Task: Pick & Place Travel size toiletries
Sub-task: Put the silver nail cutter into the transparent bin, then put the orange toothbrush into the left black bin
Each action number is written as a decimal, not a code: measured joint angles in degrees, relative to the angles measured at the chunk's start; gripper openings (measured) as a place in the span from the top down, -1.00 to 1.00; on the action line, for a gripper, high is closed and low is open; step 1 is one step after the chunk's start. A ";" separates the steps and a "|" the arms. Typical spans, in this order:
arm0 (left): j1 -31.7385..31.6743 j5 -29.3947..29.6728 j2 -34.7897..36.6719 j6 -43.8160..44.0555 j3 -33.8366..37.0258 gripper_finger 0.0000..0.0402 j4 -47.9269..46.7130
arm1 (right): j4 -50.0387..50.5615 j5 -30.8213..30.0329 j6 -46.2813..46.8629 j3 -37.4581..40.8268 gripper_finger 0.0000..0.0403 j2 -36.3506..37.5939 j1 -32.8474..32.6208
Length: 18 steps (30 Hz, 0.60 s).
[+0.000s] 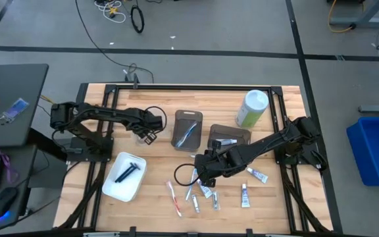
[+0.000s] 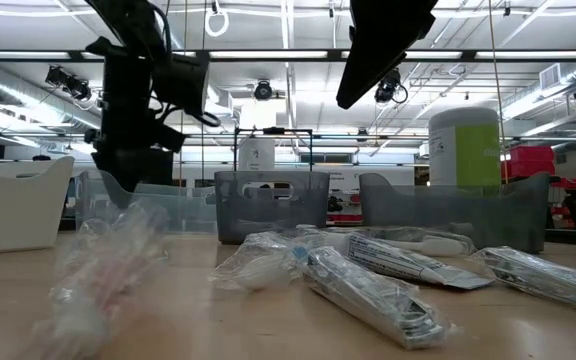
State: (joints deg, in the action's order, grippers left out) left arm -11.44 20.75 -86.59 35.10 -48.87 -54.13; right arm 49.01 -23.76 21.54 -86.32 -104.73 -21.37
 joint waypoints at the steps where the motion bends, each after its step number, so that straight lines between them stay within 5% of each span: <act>1: 0.07 0.01 0.00 -1.02 0.01 0.33 0.22 | 0.00 0.00 0.00 0.00 0.27 0.00 0.03; 8: 0.15 0.15 0.00 -4.40 -2.28 0.25 0.99 | -0.12 -0.03 -0.02 0.00 0.27 0.00 0.05; 18: 4.12 -0.92 0.02 -7.03 -16.30 0.29 2.01 | -0.43 -0.08 -0.04 0.00 0.27 0.00 0.05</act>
State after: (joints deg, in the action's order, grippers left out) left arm -7.32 19.84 -86.56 28.06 -65.17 -52.12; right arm 48.59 -23.83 21.50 -86.32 -104.73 -21.32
